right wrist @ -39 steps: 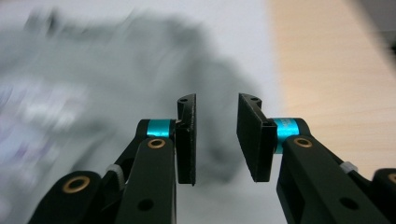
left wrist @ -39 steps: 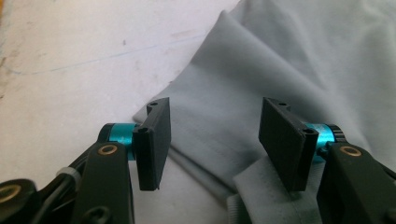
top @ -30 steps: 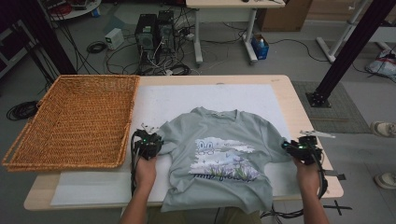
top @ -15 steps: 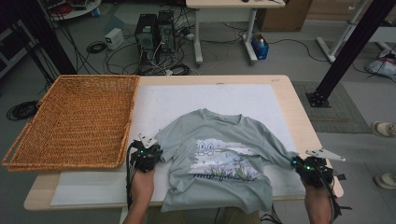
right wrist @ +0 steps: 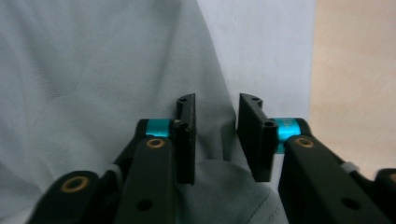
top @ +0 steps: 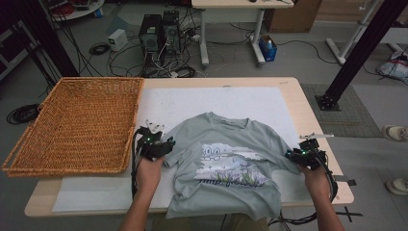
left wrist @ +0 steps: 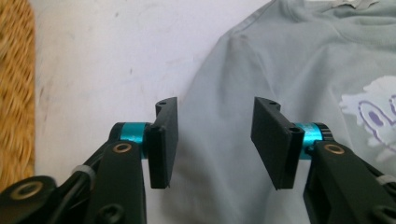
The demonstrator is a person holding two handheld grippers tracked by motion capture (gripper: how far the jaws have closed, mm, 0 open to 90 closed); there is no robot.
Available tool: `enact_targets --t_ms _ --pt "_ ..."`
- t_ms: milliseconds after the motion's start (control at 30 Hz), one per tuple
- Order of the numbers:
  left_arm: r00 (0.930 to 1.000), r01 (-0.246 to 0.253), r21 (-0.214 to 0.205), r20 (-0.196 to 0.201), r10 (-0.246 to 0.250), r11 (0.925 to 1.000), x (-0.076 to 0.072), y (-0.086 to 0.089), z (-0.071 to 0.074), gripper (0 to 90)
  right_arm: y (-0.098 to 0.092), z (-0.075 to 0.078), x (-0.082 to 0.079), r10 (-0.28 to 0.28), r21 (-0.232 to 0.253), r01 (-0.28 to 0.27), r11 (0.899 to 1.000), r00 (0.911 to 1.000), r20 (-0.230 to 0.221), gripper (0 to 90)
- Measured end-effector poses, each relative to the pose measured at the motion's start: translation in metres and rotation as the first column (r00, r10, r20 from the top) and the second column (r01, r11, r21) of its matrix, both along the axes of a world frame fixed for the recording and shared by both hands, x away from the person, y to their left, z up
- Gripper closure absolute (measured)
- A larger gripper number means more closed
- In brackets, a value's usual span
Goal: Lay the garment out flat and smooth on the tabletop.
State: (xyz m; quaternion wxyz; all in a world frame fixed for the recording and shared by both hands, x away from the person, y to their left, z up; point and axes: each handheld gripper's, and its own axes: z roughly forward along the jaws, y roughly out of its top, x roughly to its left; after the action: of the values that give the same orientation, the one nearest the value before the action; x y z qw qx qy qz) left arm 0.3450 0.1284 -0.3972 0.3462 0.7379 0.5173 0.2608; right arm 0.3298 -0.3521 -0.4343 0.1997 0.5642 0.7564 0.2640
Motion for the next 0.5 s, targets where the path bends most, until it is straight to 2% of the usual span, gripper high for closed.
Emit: enact_targets --t_ms 67,133,200,233,267,300,333,367,400,467,500 --pt "1.0000 0.003 -0.007 -0.007 -0.003 1.0000 0.010 0.000 0.001 48.2 0.002 0.004 -0.006 -0.014 -0.079 0.012 0.997 0.9997 -0.018 89.3" --pt "0.9998 0.009 -0.011 -0.015 -0.010 0.9999 0.026 0.000 0.002 46.1 -0.001 0.011 -0.012 -0.037 -0.105 0.035 0.994 0.9992 -0.017 88.5" --pt "0.9991 0.021 -0.015 -0.037 -0.021 0.9997 0.042 -0.001 0.001 43.2 -0.004 0.020 -0.011 -0.056 -0.087 0.056 0.995 0.9984 0.005 72.0" --pt "0.9991 0.021 -0.015 -0.037 -0.021 0.9997 0.042 -0.001 0.001 42.2 -0.006 0.025 -0.007 -0.051 -0.056 0.052 0.997 0.9985 0.021 67.5" --pt "0.9985 0.028 -0.017 -0.046 -0.029 0.9995 0.049 -0.001 0.000 41.9 -0.007 0.030 -0.002 -0.051 -0.026 0.052 0.998 0.9979 0.040 63.4" --pt "0.9975 0.048 -0.005 -0.052 -0.048 0.9988 0.065 -0.004 -0.003 41.6 -0.006 0.035 0.005 -0.043 -0.007 0.043 0.999 0.9978 0.051 61.3" --pt "0.9975 0.048 -0.005 -0.052 -0.048 0.9988 0.065 -0.004 -0.003 41.6 -0.006 0.035 0.005 -0.043 -0.007 0.043 0.999 0.9978 0.051 61.3" --pt "0.9947 0.070 0.011 -0.077 -0.069 0.9975 0.081 -0.007 -0.008 41.6 0.001 0.041 0.027 0.001 0.013 -0.002 1.000 0.9970 0.078 57.6" --pt "0.9934 0.078 0.011 -0.085 -0.077 0.9969 0.086 -0.008 -0.010 41.6 0.006 0.041 0.041 0.039 0.014 -0.040 0.999 0.9953 0.089 55.5" --pt "0.9900 0.093 0.009 -0.107 -0.091 0.9956 0.100 -0.009 -0.016 41.8 0.019 0.037 0.067 0.099 -0.030 -0.097 0.995 0.9923 0.075 55.0" --pt "0.9875 0.105 0.011 -0.119 -0.103 0.9944 0.107 -0.010 -0.021 41.8 0.023 0.033 0.076 0.118 -0.019 -0.117 0.993 0.9909 0.065 55.1"
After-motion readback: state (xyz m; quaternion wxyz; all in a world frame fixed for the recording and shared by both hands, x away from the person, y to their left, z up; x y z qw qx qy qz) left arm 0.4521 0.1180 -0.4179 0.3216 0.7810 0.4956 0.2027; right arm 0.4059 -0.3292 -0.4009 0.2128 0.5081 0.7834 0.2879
